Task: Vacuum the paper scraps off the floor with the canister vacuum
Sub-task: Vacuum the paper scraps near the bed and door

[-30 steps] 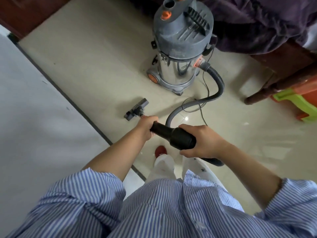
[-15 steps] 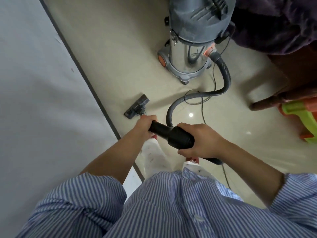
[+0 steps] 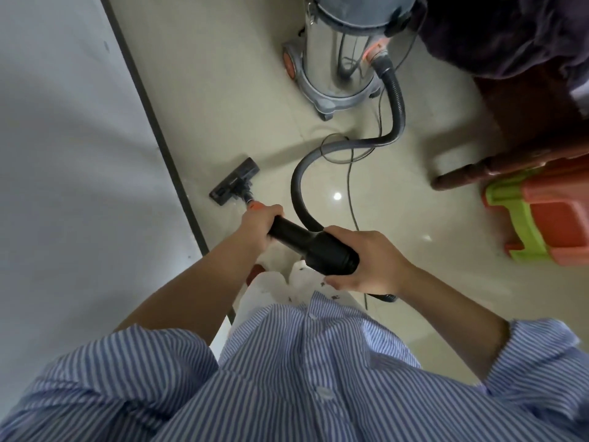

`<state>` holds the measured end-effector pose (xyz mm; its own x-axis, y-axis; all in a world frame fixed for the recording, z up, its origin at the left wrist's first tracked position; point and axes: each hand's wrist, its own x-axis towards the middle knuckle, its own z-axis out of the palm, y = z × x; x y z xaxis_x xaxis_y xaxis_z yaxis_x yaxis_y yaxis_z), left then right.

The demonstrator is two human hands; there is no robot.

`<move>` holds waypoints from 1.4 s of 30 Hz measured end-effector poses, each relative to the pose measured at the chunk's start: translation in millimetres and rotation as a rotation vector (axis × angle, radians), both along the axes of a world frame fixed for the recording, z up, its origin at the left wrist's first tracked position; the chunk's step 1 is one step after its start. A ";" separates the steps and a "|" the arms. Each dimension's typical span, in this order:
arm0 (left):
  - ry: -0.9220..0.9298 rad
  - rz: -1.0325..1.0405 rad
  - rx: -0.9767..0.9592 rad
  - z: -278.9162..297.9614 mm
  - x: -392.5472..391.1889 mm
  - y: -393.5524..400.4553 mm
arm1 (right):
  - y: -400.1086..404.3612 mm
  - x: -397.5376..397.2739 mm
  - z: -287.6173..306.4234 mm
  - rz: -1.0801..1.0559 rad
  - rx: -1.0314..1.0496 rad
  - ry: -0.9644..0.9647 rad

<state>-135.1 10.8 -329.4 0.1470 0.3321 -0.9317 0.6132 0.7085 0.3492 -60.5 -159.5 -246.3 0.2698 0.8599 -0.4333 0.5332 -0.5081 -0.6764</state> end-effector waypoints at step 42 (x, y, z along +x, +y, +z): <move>0.081 0.260 -0.298 -98.2 -89.2 -194.9 | -179.3 -90.2 -115.1 0.007 -0.570 -0.137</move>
